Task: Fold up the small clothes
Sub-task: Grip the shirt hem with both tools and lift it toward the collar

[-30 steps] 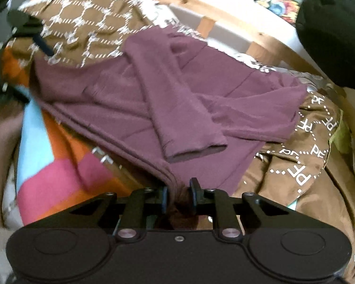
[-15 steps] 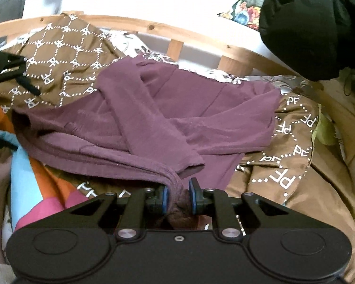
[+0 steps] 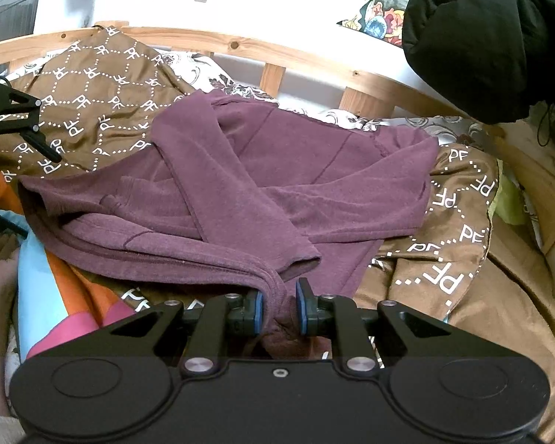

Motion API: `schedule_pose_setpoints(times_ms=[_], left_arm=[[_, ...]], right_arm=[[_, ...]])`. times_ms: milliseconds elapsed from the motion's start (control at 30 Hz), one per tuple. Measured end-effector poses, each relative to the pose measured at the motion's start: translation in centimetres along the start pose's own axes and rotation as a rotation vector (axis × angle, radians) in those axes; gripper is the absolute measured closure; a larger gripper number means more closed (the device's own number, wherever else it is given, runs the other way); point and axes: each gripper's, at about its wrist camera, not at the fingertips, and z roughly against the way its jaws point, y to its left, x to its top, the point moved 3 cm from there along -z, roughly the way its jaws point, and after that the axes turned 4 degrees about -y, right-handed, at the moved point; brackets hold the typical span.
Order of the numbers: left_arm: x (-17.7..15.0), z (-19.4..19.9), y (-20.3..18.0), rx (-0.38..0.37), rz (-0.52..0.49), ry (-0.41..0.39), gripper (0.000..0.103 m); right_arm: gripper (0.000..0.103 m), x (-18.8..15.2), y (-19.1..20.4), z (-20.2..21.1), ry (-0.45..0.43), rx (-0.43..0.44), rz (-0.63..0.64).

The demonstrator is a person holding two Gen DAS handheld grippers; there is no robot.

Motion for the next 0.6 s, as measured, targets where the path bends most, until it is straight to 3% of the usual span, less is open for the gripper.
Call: schedule_pose_setpoints(times_ms=[167, 267, 333, 600], left_arm=[[-0.9, 0.3, 0.2, 0.023, -0.046, 0.042, 0.024], [-1.4, 0.1, 0.5, 0.074, -0.08, 0.084, 0.037], [-1.8, -0.2, 0.7, 0.103, -0.114, 0.104, 0.038], [-1.1, -0.9, -1.6, 0.105, -0.251, 0.03, 0.037]], right_arm=[[0.084, 0.0, 0.0, -0.1, -0.001, 0.001, -0.007], [0.084, -0.1, -0.1, -0.2, 0.0, 0.003, -0.011], [0.084, -0.1, -0.2, -0.2, 0.0, 0.004, -0.014], [0.083, -0.3, -0.2, -0.4, 0.015, 0.006, -0.02]])
